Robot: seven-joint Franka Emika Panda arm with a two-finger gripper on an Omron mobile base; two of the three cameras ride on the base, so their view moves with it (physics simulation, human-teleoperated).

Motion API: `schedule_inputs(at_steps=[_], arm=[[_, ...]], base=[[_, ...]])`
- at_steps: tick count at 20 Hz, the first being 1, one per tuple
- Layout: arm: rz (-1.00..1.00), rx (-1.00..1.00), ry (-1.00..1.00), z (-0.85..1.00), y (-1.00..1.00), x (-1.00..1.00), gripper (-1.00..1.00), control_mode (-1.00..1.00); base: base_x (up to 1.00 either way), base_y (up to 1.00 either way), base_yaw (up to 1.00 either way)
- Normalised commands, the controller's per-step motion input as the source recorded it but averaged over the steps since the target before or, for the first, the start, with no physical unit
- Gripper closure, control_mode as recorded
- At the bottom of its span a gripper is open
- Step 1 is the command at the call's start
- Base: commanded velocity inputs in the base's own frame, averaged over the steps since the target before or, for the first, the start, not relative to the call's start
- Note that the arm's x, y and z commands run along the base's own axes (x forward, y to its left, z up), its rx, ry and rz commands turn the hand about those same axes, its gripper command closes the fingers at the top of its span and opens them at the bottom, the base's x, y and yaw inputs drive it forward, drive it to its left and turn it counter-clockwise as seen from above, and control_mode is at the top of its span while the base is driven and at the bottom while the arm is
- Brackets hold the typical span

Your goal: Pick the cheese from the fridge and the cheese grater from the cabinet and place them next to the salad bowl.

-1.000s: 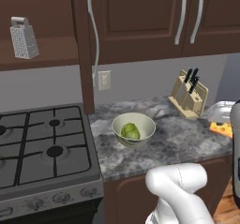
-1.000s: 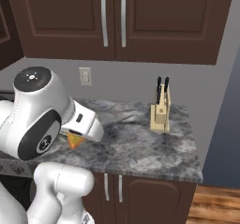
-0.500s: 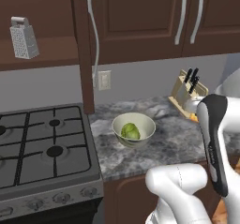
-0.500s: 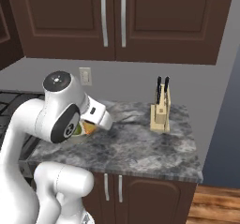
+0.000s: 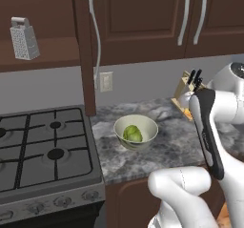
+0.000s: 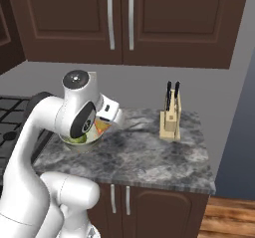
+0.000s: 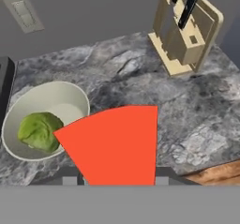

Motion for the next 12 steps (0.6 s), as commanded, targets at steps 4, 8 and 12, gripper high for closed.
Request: schedule_inputs(at_steps=[4, 8, 12], arm=[[0.11, 0.00, 0.04, -0.55, 0.01, 0.63, 1.00, -1.00], [0.20, 0.00, -0.01, -0.47, 0.00, 0.47, 1.00, -1.00], [0.15, 0.00, -0.11, -0.37, 0.00, 0.37, 1.00, -1.00]], base=[[0.00, 0.00, 0.00], [0.00, 0.00, 0.00], [0.00, 0.00, 0.00]])
